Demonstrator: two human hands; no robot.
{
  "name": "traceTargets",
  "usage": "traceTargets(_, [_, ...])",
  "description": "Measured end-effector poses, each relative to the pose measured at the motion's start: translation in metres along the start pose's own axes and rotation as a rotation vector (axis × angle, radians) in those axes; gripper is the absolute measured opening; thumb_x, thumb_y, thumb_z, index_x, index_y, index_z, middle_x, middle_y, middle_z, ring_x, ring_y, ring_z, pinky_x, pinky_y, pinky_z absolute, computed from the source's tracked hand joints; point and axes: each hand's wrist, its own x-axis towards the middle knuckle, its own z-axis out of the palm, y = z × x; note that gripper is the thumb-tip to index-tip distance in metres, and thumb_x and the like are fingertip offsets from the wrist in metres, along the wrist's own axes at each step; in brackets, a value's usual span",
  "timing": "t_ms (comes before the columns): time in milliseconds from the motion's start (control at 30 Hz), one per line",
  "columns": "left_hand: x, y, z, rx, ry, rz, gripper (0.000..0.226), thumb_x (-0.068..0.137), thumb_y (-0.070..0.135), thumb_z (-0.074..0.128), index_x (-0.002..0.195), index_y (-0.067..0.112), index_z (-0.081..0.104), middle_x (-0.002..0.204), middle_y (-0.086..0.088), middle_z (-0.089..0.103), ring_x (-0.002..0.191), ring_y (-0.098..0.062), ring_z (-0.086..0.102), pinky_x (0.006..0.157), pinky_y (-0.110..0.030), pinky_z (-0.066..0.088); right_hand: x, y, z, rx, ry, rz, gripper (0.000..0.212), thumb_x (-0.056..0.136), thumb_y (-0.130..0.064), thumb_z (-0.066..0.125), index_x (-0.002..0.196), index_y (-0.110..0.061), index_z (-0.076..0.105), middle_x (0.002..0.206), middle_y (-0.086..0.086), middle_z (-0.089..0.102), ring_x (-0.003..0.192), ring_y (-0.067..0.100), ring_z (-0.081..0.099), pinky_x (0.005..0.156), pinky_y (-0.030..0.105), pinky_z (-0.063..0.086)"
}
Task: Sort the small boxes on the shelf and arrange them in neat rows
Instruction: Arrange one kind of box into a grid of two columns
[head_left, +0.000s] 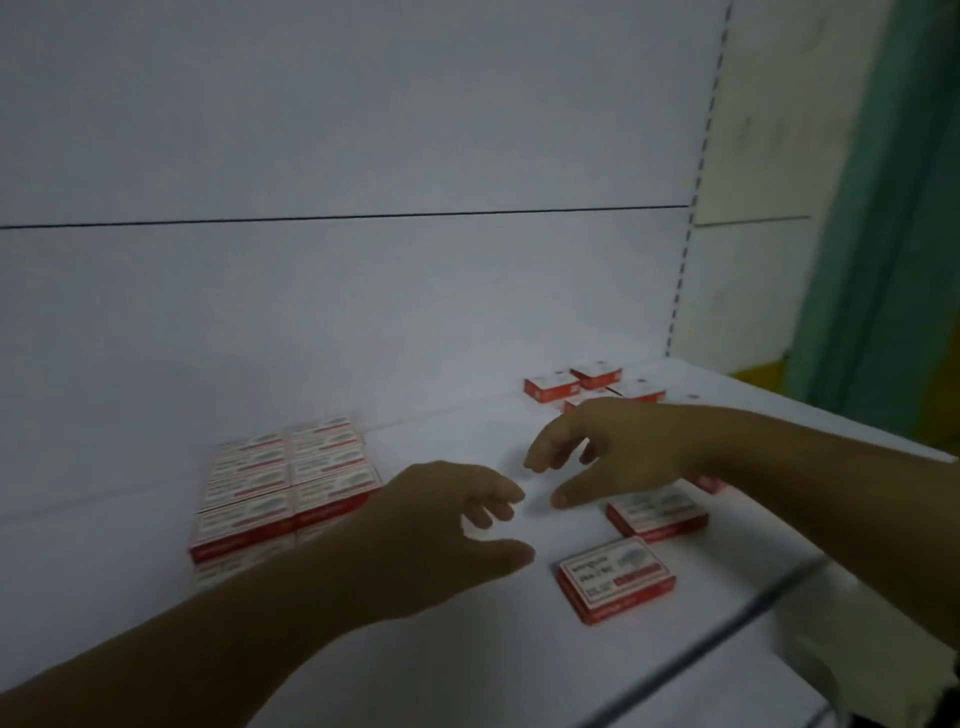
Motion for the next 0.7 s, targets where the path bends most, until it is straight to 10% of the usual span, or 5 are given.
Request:
traceTargets(367, [0.037, 0.034, 0.055, 0.202, -0.134, 0.051, 0.055, 0.069, 0.063, 0.064, 0.115, 0.033, 0.057, 0.094, 0.018, 0.055, 0.078, -0.006, 0.057, 0.06, -0.012, 0.04, -0.073, 0.038, 0.018, -0.126, 0.076, 0.193, 0.037, 0.086, -0.034, 0.063, 0.122, -0.032, 0.056, 0.119, -0.011, 0.059, 0.1, 0.003, 0.051, 0.089, 0.017, 0.04])
traceTargets(700, [-0.025, -0.02, -0.005, 0.297, 0.12, -0.027, 0.046, 0.078, 0.05, 0.061, 0.119, 0.032, 0.055, 0.102, 0.016, 0.058, 0.084, -0.005, 0.054, 0.068, -0.011, 0.043, -0.011, -0.015, 0.01, 0.056, 0.178, -0.07, 0.025, 0.077, -0.039, 0.071, 0.101, -0.032, 0.07, 0.093, -0.024, 0.066, 0.087, -0.007, 0.058, 0.077, 0.015, 0.052])
